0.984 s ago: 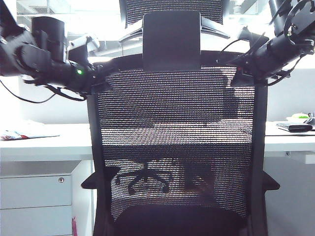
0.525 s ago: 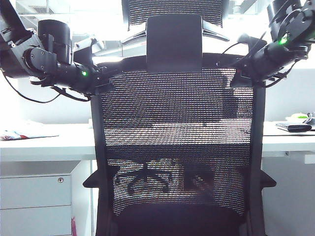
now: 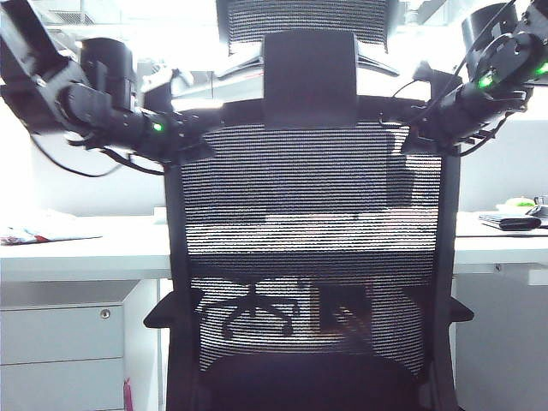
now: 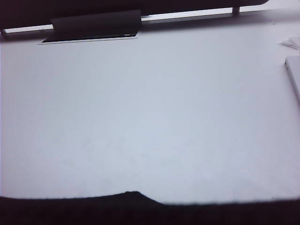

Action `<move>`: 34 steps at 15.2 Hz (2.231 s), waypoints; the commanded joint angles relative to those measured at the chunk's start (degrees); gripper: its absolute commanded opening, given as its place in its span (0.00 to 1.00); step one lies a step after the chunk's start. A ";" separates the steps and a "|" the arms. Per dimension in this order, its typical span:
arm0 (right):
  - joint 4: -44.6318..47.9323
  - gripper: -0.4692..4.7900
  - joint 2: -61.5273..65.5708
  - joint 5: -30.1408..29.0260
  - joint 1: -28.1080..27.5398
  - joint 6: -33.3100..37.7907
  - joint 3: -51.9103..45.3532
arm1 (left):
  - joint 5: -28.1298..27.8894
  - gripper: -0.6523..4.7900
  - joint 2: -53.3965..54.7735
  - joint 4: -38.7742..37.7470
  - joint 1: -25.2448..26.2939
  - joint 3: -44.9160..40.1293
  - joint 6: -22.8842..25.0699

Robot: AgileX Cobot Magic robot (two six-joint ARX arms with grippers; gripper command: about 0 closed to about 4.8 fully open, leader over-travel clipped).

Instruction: Push the black chair under the table.

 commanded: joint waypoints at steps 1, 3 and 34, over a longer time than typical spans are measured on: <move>2.73 0.08 0.94 0.04 0.15 -1.07 2.51 | -4.92 0.11 0.52 3.58 1.75 3.96 -0.11; 2.14 0.08 2.43 -0.07 0.04 -1.11 4.72 | -5.09 0.11 1.03 3.52 1.95 4.85 -0.02; -22.77 0.08 -63.36 2.97 5.42 6.84 -31.65 | -9.97 0.11 -76.72 -22.36 -6.01 -48.26 -6.60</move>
